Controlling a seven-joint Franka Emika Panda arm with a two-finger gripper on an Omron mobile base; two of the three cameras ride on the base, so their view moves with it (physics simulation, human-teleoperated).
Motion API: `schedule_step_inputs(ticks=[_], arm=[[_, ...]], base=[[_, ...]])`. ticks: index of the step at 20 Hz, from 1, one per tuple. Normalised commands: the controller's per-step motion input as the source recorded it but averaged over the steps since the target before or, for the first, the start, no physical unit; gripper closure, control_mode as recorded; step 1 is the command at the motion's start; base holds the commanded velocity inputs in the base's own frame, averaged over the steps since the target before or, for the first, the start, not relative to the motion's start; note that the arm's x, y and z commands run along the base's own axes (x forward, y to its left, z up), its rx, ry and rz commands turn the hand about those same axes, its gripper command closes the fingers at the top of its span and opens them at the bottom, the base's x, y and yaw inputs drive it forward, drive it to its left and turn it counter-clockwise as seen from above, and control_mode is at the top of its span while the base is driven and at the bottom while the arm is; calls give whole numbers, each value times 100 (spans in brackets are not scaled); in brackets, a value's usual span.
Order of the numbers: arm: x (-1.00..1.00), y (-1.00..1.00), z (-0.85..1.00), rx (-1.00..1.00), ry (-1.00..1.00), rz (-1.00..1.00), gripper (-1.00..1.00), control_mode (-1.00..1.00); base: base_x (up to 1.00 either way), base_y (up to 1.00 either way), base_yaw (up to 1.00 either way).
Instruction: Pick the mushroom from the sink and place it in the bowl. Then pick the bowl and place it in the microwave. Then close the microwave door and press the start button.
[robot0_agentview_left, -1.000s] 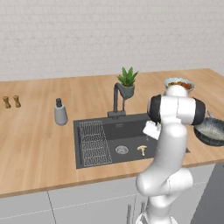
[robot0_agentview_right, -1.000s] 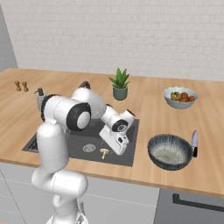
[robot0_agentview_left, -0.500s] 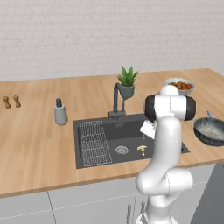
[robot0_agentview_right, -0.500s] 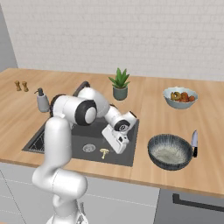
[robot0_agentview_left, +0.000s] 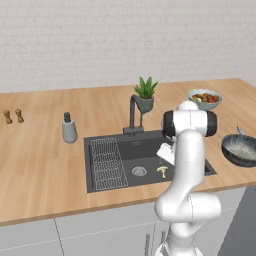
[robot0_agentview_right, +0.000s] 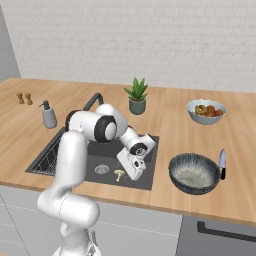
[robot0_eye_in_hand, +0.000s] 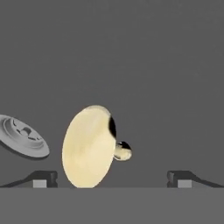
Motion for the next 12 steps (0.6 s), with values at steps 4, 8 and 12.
schedule_step_inputs(ticks=[4,8,12], arm=[[35,13,-21,0,7,-3,-100,-100],[34,10,-29,0,6,-3,-100,-100],[18,2,-32,0,6,-1,-100,-100]], base=[[0,0,0],[0,0,0],[0,0,0]])
